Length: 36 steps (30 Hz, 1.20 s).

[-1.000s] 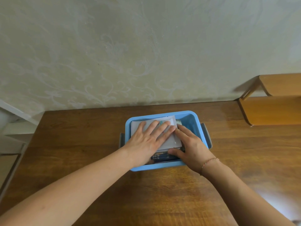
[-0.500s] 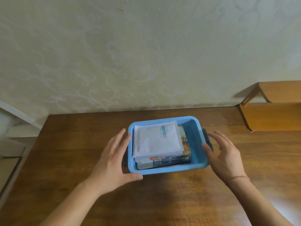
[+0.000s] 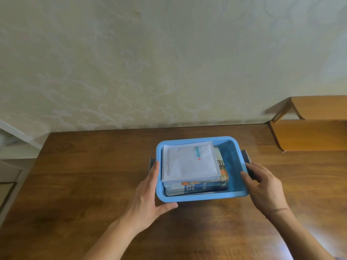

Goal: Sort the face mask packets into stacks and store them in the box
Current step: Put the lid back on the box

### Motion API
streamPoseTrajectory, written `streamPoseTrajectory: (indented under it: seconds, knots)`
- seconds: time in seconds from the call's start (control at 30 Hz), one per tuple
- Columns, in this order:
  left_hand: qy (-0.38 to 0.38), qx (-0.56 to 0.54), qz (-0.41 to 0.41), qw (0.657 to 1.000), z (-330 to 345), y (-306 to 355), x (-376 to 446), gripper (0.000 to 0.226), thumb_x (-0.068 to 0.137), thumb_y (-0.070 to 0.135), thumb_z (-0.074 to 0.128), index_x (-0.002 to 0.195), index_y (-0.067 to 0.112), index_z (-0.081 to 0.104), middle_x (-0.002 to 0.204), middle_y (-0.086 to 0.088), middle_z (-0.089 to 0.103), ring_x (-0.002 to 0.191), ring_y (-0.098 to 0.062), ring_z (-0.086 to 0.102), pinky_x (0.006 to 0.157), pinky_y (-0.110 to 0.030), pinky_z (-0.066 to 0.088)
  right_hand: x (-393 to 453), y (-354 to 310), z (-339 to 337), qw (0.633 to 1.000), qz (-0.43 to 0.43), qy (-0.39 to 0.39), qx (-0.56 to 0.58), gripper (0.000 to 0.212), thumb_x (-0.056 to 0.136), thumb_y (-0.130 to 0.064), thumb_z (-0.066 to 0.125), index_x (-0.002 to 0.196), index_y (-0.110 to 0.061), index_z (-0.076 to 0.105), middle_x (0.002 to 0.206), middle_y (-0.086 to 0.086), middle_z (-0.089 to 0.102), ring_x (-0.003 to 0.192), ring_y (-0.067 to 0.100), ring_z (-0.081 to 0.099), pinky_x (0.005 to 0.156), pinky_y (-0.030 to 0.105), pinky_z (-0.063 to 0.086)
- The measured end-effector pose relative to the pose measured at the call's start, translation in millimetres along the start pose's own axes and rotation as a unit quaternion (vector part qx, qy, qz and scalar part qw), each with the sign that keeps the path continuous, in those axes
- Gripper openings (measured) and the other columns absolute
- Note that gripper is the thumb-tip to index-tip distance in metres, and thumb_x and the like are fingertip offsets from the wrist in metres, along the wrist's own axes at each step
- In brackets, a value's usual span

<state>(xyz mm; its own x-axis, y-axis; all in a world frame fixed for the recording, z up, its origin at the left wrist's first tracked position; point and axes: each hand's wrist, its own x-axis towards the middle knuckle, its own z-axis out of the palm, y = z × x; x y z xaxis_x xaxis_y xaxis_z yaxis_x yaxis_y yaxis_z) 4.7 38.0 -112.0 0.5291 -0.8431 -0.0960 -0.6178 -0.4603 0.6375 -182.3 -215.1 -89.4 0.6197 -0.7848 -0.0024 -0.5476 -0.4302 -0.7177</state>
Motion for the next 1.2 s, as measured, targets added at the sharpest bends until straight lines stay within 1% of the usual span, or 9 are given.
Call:
streamPoseTrajectory:
  seconds: [0.1,0.2,0.3,0.5,0.6,0.7,0.83,0.9,1.2]
  knots:
    - [0.005,0.0,-0.005,1.0,5.1,3.4,0.4,0.119,0.073,0.059,0.069,0.148,0.043,-0.022,0.148,0.041,-0.025,0.138,0.019,-0.012,0.118,-0.034,0.02,-0.3,3.5,-3.7,1.0,0.007,0.003,0.007,0.023,0.091,-0.018,0.061,0.112,-0.013,0.068,0.101,-0.007,0.065,0.087,0.0,0.06,0.059,0.005,0.049]
    - [0.141,0.083,-0.016,0.987,5.8,11.9,-5.3,0.102,0.078,0.083,0.041,0.156,0.029,0.004,0.164,0.004,-0.005,0.151,-0.023,0.001,0.116,-0.054,0.022,-4.4,7.2,-13.7,1.0,0.012,0.005,0.017,0.03,0.09,-0.025,0.063,0.12,-0.019,0.064,0.108,-0.01,0.064,0.089,0.0,0.06,0.071,0.012,0.052]
    - [0.287,0.018,0.151,0.946,17.4,54.2,-11.1,0.077,0.088,0.066,0.04,0.142,0.011,0.037,0.148,-0.018,0.03,0.137,-0.035,0.029,0.11,-0.055,0.033,-27.1,26.9,-41.1,0.998,0.037,0.057,0.019,0.035,0.089,-0.032,0.064,0.123,-0.024,0.061,0.11,-0.012,0.061,0.088,-0.006,0.059,0.064,0.002,0.046]
    - [0.006,-0.055,0.446,0.893,102.8,171.6,18.3,0.048,0.091,0.038,0.058,0.134,0.016,0.052,0.141,-0.002,0.044,0.13,-0.023,0.043,0.111,-0.035,0.033,-149.1,118.0,-125.1,0.935,0.195,0.295,0.002,0.018,0.089,-0.017,0.066,0.106,-0.012,0.069,0.093,-0.004,0.065,0.08,0.011,0.063,0.066,0.0,0.043]
    - [-0.19,-0.134,0.286,0.93,171.3,214.3,26.4,0.049,0.09,0.038,0.061,0.135,0.019,0.054,0.141,0.011,0.044,0.13,0.001,0.04,0.11,-0.023,0.034,-214.4,163.2,-160.1,0.873,0.312,0.374,0.007,0.022,0.086,-0.03,0.062,0.104,-0.019,0.067,0.101,0.005,0.066,0.078,0.015,0.061,0.069,0.001,0.041]
    - [-0.315,-0.149,0.014,0.937,229.6,250.0,26.5,0.05,0.09,0.039,0.063,0.137,0.028,0.046,0.132,0.015,0.049,0.108,0.002,0.056,0.094,-0.023,0.046,-248.2,206.2,-184.4,0.846,0.384,0.369,-0.027,0.049,0.073,-0.043,0.05,0.111,-0.016,0.065,0.113,0.007,0.064,0.092,0.029,0.059,0.085,0.028,0.043]
    - [-0.413,-0.331,-0.387,0.756,257.0,299.5,10.3,0.04,0.095,0.029,0.06,0.128,0.011,0.046,0.117,-0.009,0.058,0.103,-0.028,0.063,0.088,-0.038,0.053,-248.1,263.0,-211.5,0.855,0.414,0.297,-0.093,0.051,0.078,-0.035,0.052,0.115,-0.001,0.063,0.118,0.015,0.064,0.112,0.036,0.056,0.096,0.039,0.043]
    - [-0.433,-0.346,-0.44,0.707,262.1,315.2,0.9,0.033,0.096,0.028,0.059,0.121,0.009,0.047,0.116,-0.015,0.057,0.104,-0.032,0.061,0.089,-0.042,0.052,-239.7,289.1,-224.3,0.865,0.436,0.229,-0.095,0.053,0.088,-0.031,0.057,0.133,-0.003,0.053,0.136,0.015,0.055,0.127,0.035,0.048,0.109,0.044,0.037]
    - [-0.393,-0.331,-0.441,0.736,267.0,338.6,5.0,0.023,0.098,0.03,0.055,0.117,0.016,0.057,0.118,-0.007,0.062,0.101,-0.029,0.064,0.083,-0.041,0.054,-215.2,303.1,-234.3,0.876,0.439,0.171,-0.104,0.04,0.096,-0.021,0.051,0.133,-0.003,0.054,0.129,0.022,0.058,0.122,0.036,0.05,0.096,0.037,0.038]
